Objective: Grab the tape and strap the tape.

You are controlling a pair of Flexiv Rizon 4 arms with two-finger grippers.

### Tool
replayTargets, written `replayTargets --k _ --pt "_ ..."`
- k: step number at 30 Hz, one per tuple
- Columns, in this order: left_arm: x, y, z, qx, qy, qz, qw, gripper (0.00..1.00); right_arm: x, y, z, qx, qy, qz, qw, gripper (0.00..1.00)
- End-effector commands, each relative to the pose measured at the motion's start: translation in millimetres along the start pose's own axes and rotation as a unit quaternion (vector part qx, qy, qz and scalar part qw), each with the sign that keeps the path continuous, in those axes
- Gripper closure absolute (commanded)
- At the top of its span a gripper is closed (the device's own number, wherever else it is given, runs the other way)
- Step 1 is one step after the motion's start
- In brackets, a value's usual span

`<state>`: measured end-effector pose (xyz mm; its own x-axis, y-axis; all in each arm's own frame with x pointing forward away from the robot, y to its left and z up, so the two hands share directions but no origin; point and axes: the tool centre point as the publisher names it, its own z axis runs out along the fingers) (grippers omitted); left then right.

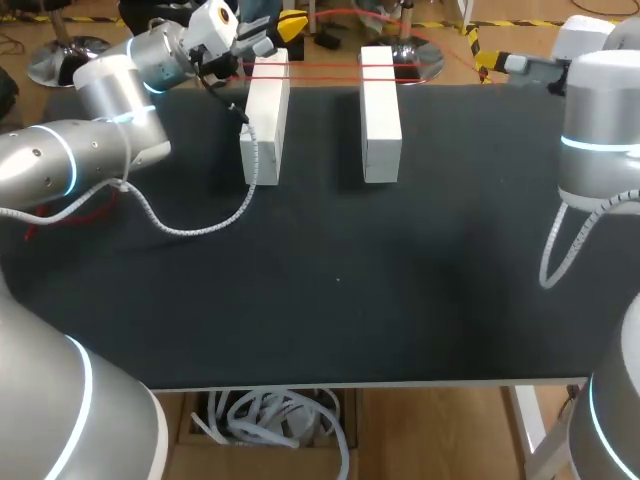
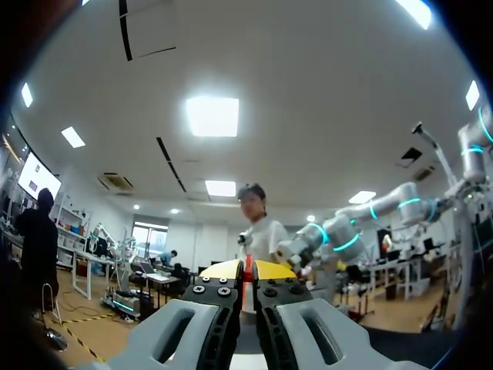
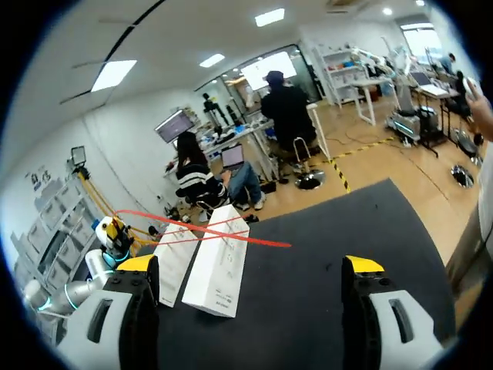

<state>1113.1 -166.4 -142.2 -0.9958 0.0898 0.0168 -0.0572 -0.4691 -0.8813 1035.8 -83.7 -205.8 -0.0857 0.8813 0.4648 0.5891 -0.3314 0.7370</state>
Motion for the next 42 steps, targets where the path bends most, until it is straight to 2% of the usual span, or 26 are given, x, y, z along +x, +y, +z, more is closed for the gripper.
replayTargets --k 1,4,5,6,8,10,11,13,14,16,18,19,20,23,26,28,31,35,40,42 --pt "1.9 -1.0 0.6 -0.001 -0.002 0.0 1.0 1.0 6.9 3.5 -0.2 0.035 -0.02 -0.001 0.999 0.0" --pt "1.9 -1.0 0.6 -0.001 -0.002 0.0 1.0 1.0 6.9 3.5 -0.2 0.035 -0.02 -0.001 0.999 0.0" --pt "1.9 -1.0 0.6 -0.001 -0.002 0.0 1.0 1.0 10.1 5.0 2.7 0.038 -0.001 0.013 0.999 0.0" --pt "1.9 -1.0 0.6 -0.001 -0.002 0.0 1.0 1.0 14.1 8.1 4.8 0.019 -0.001 0.066 0.998 0.0" --pt "1.9 -1.0 0.6 -0.001 -0.002 0.0 1.0 1.0 15.2 7.9 6.1 0.019 0.003 0.149 0.989 0.0" --pt "1.9 -1.0 0.6 -0.001 -0.002 0.0 1.0 1.0 8.8 6.6 4.6 0.011 0.006 0.273 0.962 0.0" --pt "1.9 -1.0 0.6 -0.001 -0.002 0.0 1.0 1.0 5.5 6.3 2.0 -0.005 0.008 0.309 0.951 0.0" --pt "1.9 -1.0 0.6 -0.001 -0.002 0.0 1.0 1.0 1.8 5.9 -2.0 -0.016 0.007 0.338 0.941 0.0" --pt "1.9 -1.0 0.6 -0.001 -0.002 0.0 1.0 1.0 -0.9 4.7 -5.1 -0.027 0.004 0.371 0.928 0.0" --pt "1.9 -1.0 0.6 -0.001 -0.002 0.0 1.0 1.0 -9.3 4.9 -9.0 -0.048 -0.01 0.391 0.919 0.0" --pt "1.9 -1.0 0.6 -0.001 -0.002 0.0 1.0 1.0 -15.7 6.2 -11.0 -0.077 0.012 0.428 0.9 0.0" --pt "1.9 -1.0 0.6 -0.001 -0.002 0.0 1.0 1.0 -19.2 8.6 -11.2 -0.094 0.032 0.44 0.893 0.0" --pt "1.9 -1.0 0.6 -0.001 -0.002 0.0 1.0 1.0 -21.6 13.2 -12.2 -0.122 0.063 0.456 0.88 0.0" --pt "1.9 -1.0 0.6 -0.001 -0.002 0.0 1.0 1.0 -27.9 22.3 -14.3 -0.165 0.078 0.479 0.859 0.0" --pt "1.9 -1.0 0.6 -0.001 -0.002 0.0 1.0 1.0 -26.7 27.0 -15.2 -0.187 0.085 0.502 0.84 0.0" --pt "1.9 -1.0 0.6 -0.001 -0.002 0.0 1.0 1.0 -26.3 27.8 -14.3 -0.184 0.076 0.519 0.832 0.0" --pt "1.9 -1.0 0.6 -0.001 -0.002 0.0 1.0 1.0 -19.6 23.0 -10.7 -0.174 0.059 0.527 0.83 0.0" --pt "1.9 -1.0 0.6 -0.001 -0.002 0.0 1.0 1.0 -16.1 8.8 -4.5 -0.146 0.001 0.528 0.837 0.0" --pt "1.9 -1.0 0.6 -0.001 -0.002 0.0 1.0 1.0 -29.9 -0.4 3.4 -0.136 -0.065 0.52 0.841 0.0" --pt "1.9 -1.0 0.6 -0.001 -0.002 0.0 1.0 1.0 -34.9 -2.2 8.4 -0.136 -0.071 0.525 0.837 0.0"
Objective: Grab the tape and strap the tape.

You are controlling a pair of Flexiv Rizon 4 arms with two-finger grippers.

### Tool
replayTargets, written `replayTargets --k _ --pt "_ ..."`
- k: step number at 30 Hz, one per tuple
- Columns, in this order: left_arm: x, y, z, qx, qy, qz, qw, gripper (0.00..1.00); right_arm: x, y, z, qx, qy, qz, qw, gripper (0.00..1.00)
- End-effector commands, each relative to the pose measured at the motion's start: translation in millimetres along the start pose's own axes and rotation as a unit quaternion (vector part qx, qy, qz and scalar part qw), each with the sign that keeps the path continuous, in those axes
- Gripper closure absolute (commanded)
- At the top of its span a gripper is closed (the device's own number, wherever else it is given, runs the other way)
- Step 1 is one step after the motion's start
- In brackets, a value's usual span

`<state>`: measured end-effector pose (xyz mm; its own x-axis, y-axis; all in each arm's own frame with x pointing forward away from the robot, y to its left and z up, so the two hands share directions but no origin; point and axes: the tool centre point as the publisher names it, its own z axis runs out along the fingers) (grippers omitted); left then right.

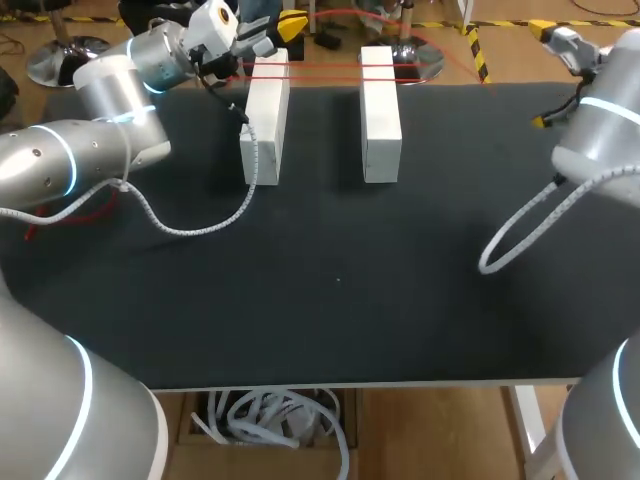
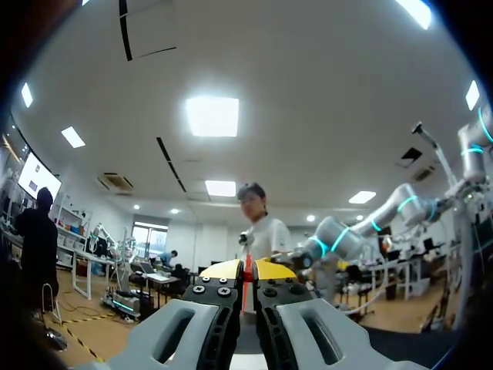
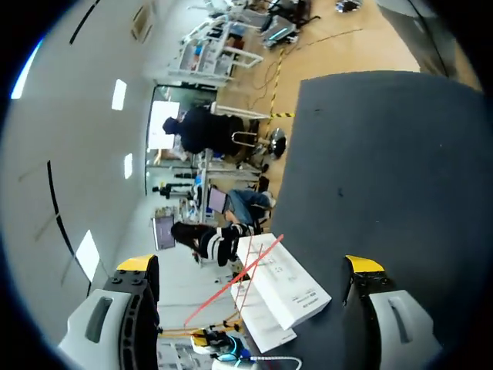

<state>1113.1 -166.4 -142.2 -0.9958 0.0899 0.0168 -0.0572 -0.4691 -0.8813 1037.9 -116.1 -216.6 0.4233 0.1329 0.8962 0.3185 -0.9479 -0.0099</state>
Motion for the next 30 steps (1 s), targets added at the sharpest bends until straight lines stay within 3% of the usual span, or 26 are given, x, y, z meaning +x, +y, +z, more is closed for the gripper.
replayTargets --k 1,6,11,14,17,24,30 --pt "1.9 -1.0 0.6 -0.001 -0.002 0.0 1.0 1.0 -7.5 -2.4 14.2 -0.125 -0.026 0.033 0.991 0.0" --pt "1.9 -1.0 0.6 -0.001 -0.002 0.0 1.0 1.0 4.7 -5.2 28.0 -0.105 0.004 0.033 0.994 0.0" --pt "1.9 -1.0 0.6 -0.001 -0.002 0.0 1.0 1.0 21.6 -14.6 36.6 -0.076 0.057 -0.023 0.995 0.0" --pt "1.9 -1.0 0.6 -0.001 -0.002 0.0 1.0 1.0 24.5 -15.8 40.6 -0.065 0.096 -0.069 0.991 0.0" --pt "1.9 -1.0 0.6 -0.001 -0.002 0.0 1.0 1.0 21.6 -20.8 44.5 -0.042 0.128 -0.078 0.988 0.0" --pt "1.9 -1.0 0.6 -0.001 -0.002 0.0 1.0 1.0 9.0 -27.1 49.7 -0.029 0.169 -0.057 0.984 0.0" --pt "1.9 -1.0 0.6 -0.001 -0.002 0.0 1.0 1.0 16.2 -27.3 54.9 -0.063 0.174 -0.023 0.982 0.0"
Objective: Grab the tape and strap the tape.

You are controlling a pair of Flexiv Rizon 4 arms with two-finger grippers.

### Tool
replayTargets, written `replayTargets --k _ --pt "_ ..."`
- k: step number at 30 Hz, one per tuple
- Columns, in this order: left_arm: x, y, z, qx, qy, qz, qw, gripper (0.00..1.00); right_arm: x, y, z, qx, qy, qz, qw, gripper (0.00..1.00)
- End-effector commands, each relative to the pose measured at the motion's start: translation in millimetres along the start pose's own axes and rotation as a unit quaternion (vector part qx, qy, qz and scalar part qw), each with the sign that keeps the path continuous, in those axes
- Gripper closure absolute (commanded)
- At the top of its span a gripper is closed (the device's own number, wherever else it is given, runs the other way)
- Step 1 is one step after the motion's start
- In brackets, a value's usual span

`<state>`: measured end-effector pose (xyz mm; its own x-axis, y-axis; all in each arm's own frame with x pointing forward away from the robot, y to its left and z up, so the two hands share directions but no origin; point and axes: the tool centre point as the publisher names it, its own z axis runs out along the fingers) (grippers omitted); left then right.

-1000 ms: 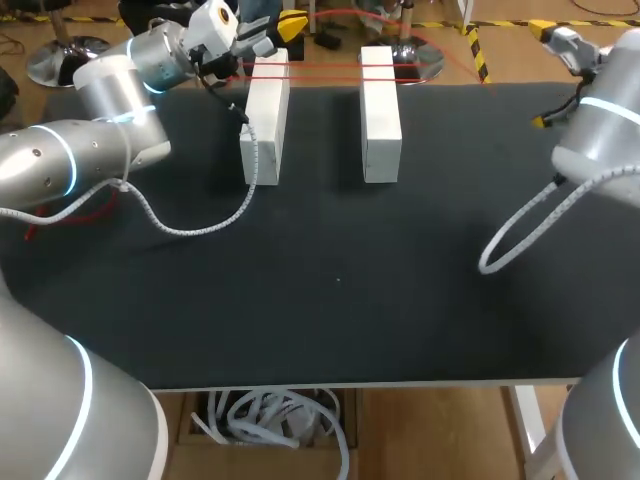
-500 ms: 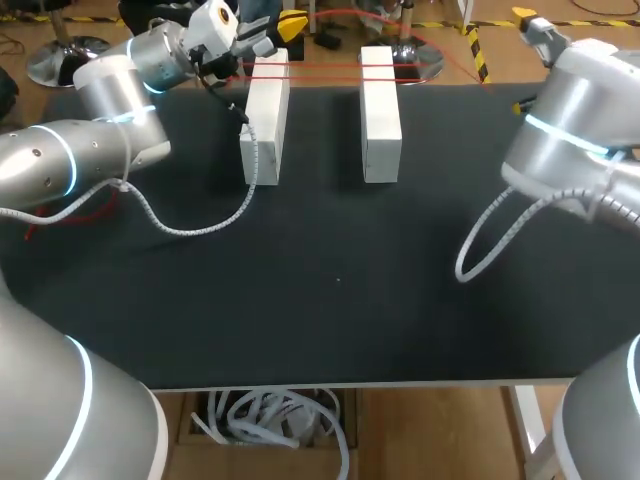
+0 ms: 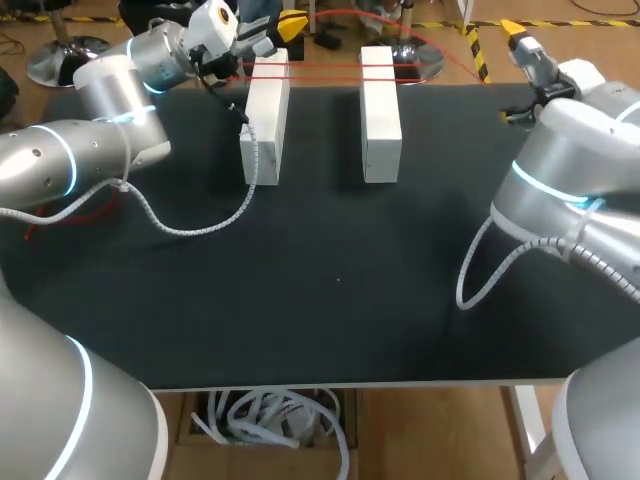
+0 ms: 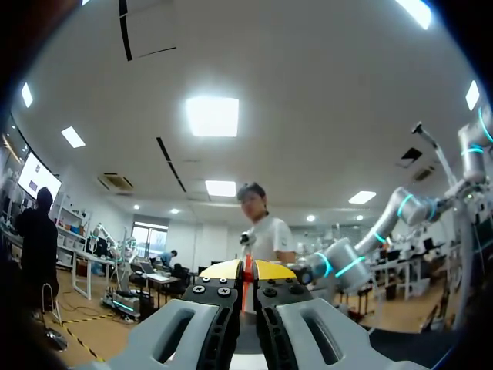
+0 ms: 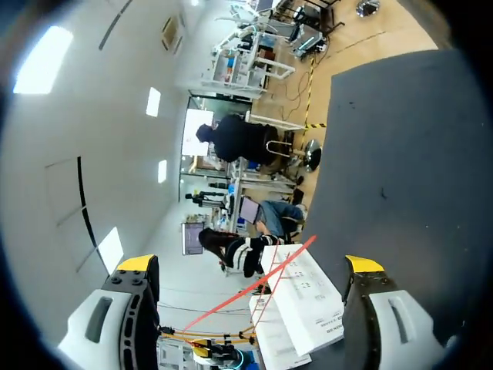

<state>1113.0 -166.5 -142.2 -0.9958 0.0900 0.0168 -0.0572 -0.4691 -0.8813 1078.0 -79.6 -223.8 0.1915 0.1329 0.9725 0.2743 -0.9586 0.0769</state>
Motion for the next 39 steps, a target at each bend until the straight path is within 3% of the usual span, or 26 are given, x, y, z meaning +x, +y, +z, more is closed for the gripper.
replayTargets --k 1,4,8,9,26,39 --pt "1.9 -1.0 0.5 -0.001 -0.002 0.0 1.0 1.0 1.2 -6.5 8.0 -0.033 0.054 0.011 0.998 0.0" --pt "1.9 -1.0 0.5 -0.001 -0.002 0.0 1.0 1.0 2.5 -6.9 8.9 -0.041 0.046 0.014 0.998 0.0" --pt "1.9 -1.0 0.5 -0.001 -0.002 0.0 1.0 1.0 -1.2 -11.6 6.8 -0.034 0.0 0.011 0.999 0.0" --pt "1.9 -1.0 0.5 -0.001 -0.002 0.0 1.0 1.0 0.0 -12.9 6.2 -0.019 0.008 0.006 1.0 0.0" --pt "1.9 -1.0 0.5 -0.001 -0.002 0.0 1.0 1.0 0.0 -12.9 6.2 -0.019 0.008 0.006 1.0 0.0" --pt "1.9 -1.0 0.5 -0.001 -0.002 0.0 1.0 1.0 6.4 -0.1 39.4 -0.074 0.025 0.077 0.994 0.0"
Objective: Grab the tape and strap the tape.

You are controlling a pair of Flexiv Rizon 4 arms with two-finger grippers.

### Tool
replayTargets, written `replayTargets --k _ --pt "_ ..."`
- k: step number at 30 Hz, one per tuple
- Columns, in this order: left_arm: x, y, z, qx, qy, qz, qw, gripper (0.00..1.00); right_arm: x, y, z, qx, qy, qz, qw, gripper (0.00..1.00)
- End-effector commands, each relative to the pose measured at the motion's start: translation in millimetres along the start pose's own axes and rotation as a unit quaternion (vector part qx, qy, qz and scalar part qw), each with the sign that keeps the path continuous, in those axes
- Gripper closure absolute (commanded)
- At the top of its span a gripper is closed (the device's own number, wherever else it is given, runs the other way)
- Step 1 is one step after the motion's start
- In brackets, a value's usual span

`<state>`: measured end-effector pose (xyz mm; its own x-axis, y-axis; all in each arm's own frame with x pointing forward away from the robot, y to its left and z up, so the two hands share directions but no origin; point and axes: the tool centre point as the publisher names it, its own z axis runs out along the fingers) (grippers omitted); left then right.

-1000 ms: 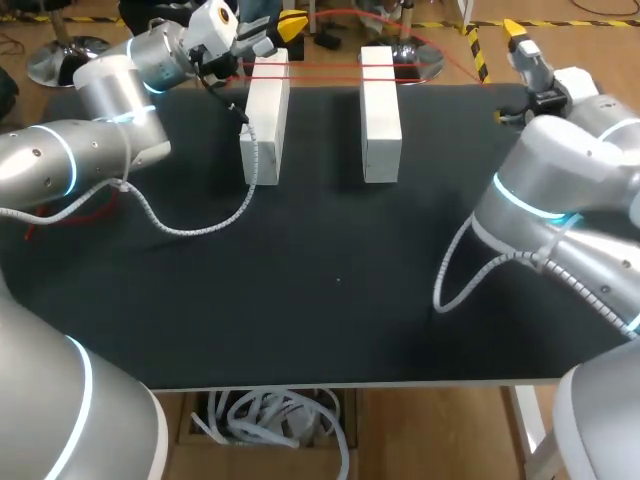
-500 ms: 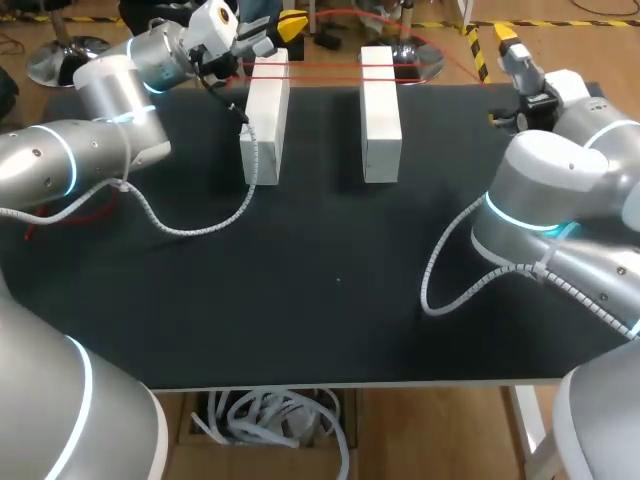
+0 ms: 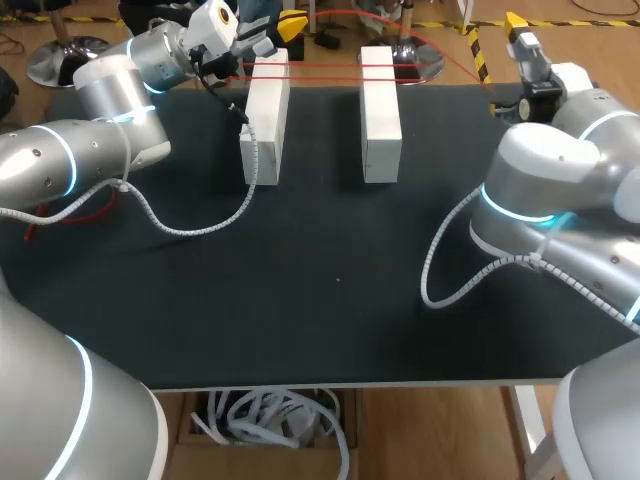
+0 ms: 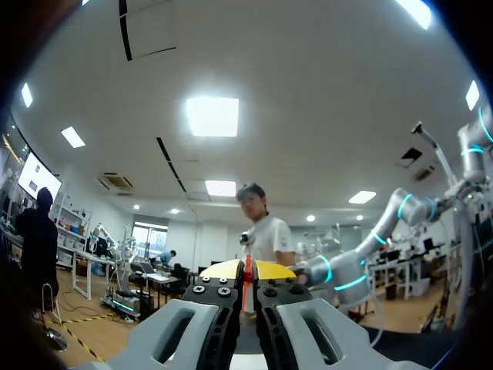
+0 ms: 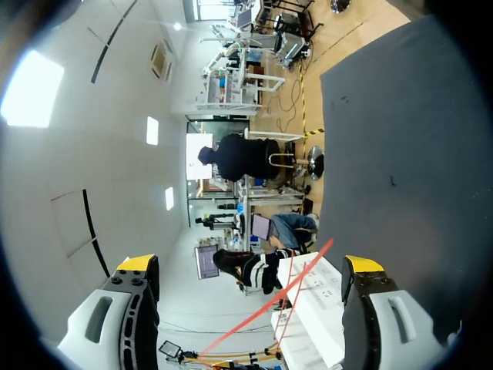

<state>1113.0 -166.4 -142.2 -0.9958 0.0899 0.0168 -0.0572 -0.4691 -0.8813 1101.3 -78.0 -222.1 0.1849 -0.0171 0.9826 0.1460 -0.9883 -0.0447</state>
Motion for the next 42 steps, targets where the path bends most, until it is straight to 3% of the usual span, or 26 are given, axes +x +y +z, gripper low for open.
replayTargets --k 1,9,35,36,37,39,41,42 --pt "1.9 -1.0 0.6 -0.001 -0.002 0.0 1.0 1.0 -0.8 -7.6 18.2 -0.021 0.006 0.01 1.0 0.0" --pt "1.9 -1.0 0.6 -0.001 -0.002 0.0 1.0 1.0 -0.8 -22.2 20.9 -0.01 0.004 0.026 1.0 0.0" --pt "1.9 -1.0 0.6 -0.001 -0.002 0.0 1.0 1.0 4.0 -22.5 23.7 0.001 0.01 0.042 0.999 0.0" --pt "1.9 -1.0 0.6 -0.001 -0.002 0.0 1.0 1.0 3.9 -22.6 23.8 0.001 0.01 0.042 0.999 0.06" --pt "1.9 -1.0 0.6 -0.001 -0.002 0.0 1.0 1.0 3.8 -23.0 24.1 0.001 0.01 0.042 0.999 0.28" --pt "1.9 -1.0 0.6 -0.001 -0.002 0.0 1.0 1.0 3.8 -23.8 24.4 0.003 0.01 0.041 0.999 0.27" --pt "1.9 -1.0 0.6 -0.001 -0.002 0.0 1.0 1.0 3.8 -23.9 24.3 0.004 0.009 0.041 0.999 0.33" --pt "1.9 -1.0 0.6 -0.001 -0.002 0.0 1.0 1.0 3.6 -23.9 24.1 0.005 0.01 0.04 0.999 0.46"
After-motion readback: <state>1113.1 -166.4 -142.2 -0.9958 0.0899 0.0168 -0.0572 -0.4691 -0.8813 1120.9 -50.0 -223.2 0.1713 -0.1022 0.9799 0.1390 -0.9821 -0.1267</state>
